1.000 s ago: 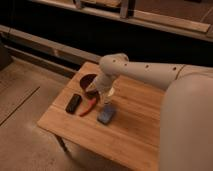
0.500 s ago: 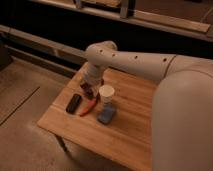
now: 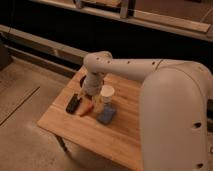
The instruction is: Drag the pepper across the table
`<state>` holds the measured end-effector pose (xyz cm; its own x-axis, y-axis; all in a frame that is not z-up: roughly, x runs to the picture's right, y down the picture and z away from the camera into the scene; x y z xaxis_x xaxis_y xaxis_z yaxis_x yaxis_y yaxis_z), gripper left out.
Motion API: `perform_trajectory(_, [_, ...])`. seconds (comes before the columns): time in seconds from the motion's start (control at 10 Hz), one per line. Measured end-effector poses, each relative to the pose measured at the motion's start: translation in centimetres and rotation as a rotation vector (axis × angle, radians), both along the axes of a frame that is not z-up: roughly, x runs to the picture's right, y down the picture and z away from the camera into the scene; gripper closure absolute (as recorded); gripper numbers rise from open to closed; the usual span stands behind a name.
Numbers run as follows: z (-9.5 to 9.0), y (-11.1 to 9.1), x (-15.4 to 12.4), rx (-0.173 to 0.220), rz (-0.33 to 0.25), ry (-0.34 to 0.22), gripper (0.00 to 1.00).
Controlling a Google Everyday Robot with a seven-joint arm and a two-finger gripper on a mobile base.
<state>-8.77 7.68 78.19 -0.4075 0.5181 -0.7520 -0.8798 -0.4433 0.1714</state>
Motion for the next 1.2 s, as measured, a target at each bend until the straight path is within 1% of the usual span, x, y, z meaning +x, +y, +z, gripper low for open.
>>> perform_trajectory(0.2, [0.8, 0.4, 0.9, -0.033, -0.021, 0.033, 0.35])
perform_trajectory(0.3, [1.2, 0.5, 1.3, -0.042, -0.039, 0.047, 0.35])
perform_trajectory(0.4, [1.6, 0.5, 1.7, -0.042, -0.074, 0.063, 0.35])
perform_trajectory(0.5, [2.2, 0.1, 1.9, -0.014, -0.143, 0.072, 0.35])
perform_trajectory(0.7, [2.9, -0.7, 1.2, 0.046, -0.233, 0.065, 0.35])
perform_trajectory(0.8, [3.1, -0.9, 0.8, 0.067, -0.254, 0.058, 0.35])
perform_trajectory(1.0, [3.2, -0.4, -0.6, 0.090, -0.264, 0.033, 0.35])
perform_trajectory(1.2, [3.4, 0.5, -1.0, 0.083, -0.246, 0.027, 0.35])
